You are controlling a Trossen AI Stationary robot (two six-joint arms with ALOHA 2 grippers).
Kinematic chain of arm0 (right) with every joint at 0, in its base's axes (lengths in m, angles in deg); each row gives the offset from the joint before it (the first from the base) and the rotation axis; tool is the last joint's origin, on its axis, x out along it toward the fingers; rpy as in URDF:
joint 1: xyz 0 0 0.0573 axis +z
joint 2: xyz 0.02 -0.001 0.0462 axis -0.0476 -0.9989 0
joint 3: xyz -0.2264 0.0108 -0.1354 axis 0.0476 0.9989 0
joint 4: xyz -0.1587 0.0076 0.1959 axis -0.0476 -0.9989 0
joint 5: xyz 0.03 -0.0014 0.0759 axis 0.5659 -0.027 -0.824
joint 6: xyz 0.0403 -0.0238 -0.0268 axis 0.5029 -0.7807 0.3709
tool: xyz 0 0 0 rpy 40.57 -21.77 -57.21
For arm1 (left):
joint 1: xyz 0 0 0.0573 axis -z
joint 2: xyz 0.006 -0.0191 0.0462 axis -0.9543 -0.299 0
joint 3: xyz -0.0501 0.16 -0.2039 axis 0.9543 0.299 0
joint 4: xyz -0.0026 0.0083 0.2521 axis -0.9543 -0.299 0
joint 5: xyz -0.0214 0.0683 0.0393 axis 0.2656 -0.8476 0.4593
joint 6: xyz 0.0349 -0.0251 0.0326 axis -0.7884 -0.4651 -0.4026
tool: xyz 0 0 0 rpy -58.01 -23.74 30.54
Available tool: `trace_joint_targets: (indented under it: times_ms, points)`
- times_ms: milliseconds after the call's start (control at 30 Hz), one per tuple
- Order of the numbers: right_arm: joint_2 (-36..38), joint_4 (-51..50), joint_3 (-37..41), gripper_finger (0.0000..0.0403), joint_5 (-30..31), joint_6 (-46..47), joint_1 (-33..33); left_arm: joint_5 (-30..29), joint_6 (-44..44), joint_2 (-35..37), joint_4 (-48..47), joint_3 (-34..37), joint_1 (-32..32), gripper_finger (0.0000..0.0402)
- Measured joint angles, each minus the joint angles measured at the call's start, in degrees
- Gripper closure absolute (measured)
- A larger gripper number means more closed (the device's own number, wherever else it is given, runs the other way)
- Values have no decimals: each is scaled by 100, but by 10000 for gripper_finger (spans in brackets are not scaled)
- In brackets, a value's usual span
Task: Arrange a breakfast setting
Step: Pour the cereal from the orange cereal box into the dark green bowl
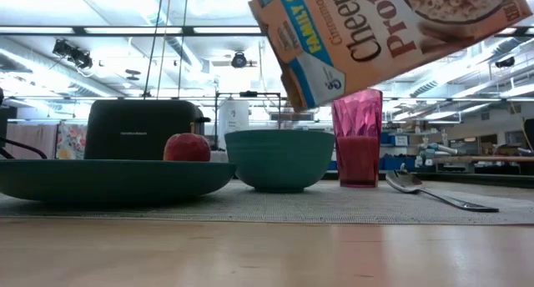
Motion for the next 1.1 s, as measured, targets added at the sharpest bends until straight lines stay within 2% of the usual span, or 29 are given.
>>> trace_joint_targets:
  times_ms: [133, 433, 633, 800, 1100]
  points:
    - [394, 94, 216, 200, 44, 114, -2, 0, 0, 0, 25, 0, -1, 92]
    - [1229, 576, 993, 200, -311, 359, 0, 0, 2, 0, 195, 0, -2, 92]
    - [1736, 663, 1212, 200, -385, 416, 0, 0, -1, -2, 679, 0, -2, 92]
    - [2055, 734, 1222, 200, -383, 365, 0, -2, -34, -2, 1338, 0, 0, 92]
    - [2306, 731, 1224, 200, -272, 246, 0, -2, -799, -14, 3262, -3, -1, 92]
